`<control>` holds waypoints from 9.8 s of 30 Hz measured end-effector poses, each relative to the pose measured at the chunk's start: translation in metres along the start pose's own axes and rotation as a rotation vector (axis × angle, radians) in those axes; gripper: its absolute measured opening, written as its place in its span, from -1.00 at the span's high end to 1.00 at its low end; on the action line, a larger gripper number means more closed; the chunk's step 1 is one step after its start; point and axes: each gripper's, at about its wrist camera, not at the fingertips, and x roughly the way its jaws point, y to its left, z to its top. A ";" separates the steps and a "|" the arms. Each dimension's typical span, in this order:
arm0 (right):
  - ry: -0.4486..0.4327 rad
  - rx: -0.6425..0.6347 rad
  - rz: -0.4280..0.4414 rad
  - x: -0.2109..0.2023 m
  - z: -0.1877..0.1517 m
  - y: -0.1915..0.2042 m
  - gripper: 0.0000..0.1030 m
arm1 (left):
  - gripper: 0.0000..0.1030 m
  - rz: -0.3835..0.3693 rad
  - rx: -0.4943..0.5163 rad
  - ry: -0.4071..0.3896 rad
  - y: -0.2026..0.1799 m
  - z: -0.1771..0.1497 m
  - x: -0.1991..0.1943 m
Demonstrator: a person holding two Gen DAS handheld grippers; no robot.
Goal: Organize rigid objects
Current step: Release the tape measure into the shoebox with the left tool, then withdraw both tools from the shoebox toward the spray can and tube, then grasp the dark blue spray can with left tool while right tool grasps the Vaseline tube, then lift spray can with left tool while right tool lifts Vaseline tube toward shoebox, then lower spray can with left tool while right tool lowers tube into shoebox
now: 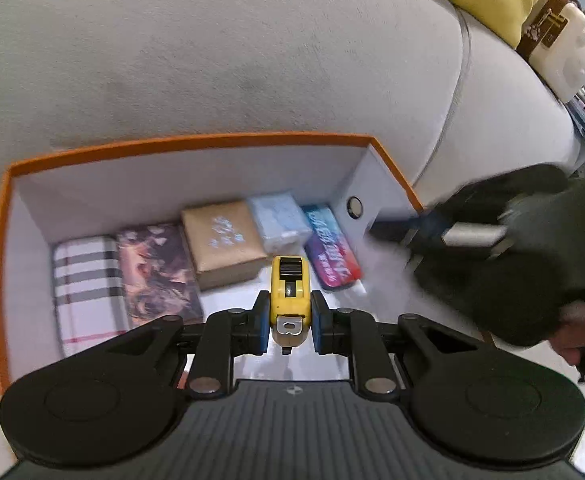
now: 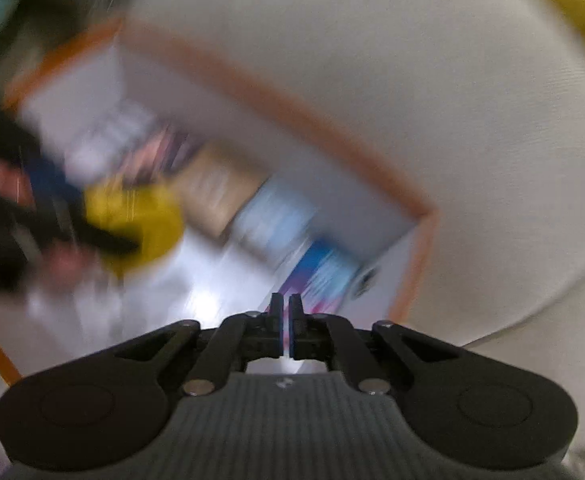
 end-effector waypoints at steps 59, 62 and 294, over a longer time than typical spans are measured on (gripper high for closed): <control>-0.171 0.215 -0.069 -0.020 -0.028 -0.030 0.71 | 0.49 0.181 0.385 0.165 -0.060 0.013 0.056; -0.203 0.255 -0.061 -0.039 -0.037 -0.027 0.71 | 0.49 0.107 0.361 0.051 -0.067 0.006 0.013; -0.170 0.413 0.241 -0.091 -0.031 0.022 -0.09 | -0.50 0.176 0.248 -0.292 -0.035 -0.047 -0.164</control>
